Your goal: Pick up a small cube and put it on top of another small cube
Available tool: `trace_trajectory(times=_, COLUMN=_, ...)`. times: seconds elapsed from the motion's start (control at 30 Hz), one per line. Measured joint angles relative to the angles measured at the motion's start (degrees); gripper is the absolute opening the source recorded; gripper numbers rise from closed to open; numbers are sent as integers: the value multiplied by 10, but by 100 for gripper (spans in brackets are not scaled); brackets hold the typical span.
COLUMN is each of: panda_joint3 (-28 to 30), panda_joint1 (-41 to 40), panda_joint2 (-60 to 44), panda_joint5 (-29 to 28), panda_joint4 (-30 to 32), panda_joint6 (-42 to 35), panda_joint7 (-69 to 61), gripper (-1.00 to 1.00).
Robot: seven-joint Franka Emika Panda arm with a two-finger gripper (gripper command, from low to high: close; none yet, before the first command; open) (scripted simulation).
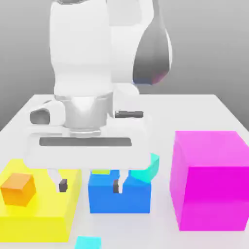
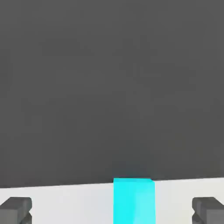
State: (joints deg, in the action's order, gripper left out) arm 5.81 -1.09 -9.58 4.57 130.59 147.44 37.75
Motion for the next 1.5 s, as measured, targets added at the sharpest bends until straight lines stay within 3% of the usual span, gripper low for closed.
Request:
trace_trajectory(times=0.3, panda_joint3=-9, panda_joint1=-19, panda_joint2=-186, panda_joint5=14, panda_joint4=-18, panda_joint6=94, panda_joint7=-20, gripper=0)
trace_trajectory(times=0.33, panda_joint3=-11, panda_joint1=-21, panda_joint2=-197, panda_joint5=15, panda_joint4=-20, panda_joint6=103, panda_joint7=-21, gripper=-100)
trace_trajectory(times=0.53, panda_joint3=-12, panda_joint1=-22, panda_joint2=-202, panda_joint5=16, panda_joint4=-21, panda_joint6=107, panda_joint7=-21, gripper=-100)
trace_trajectory(times=0.7, panda_joint3=0, panda_joint1=-13, panda_joint2=-124, panda_joint5=1, panda_joint4=-5, panda_joint6=44, panda_joint7=-11, gripper=-100)
trace_trajectory(times=0.97, panda_joint3=-28, panda_joint1=9, panda_joint2=41, panda_joint5=-32, panda_joint4=84, panda_joint6=-31, panda_joint7=-110, gripper=-100)
trace_trajectory(times=1.5, panda_joint3=-49, panda_joint1=100, panda_joint2=368, panda_joint5=-47, panda_joint4=277, panda_joint6=-165, panda_joint7=-376, gripper=-100)
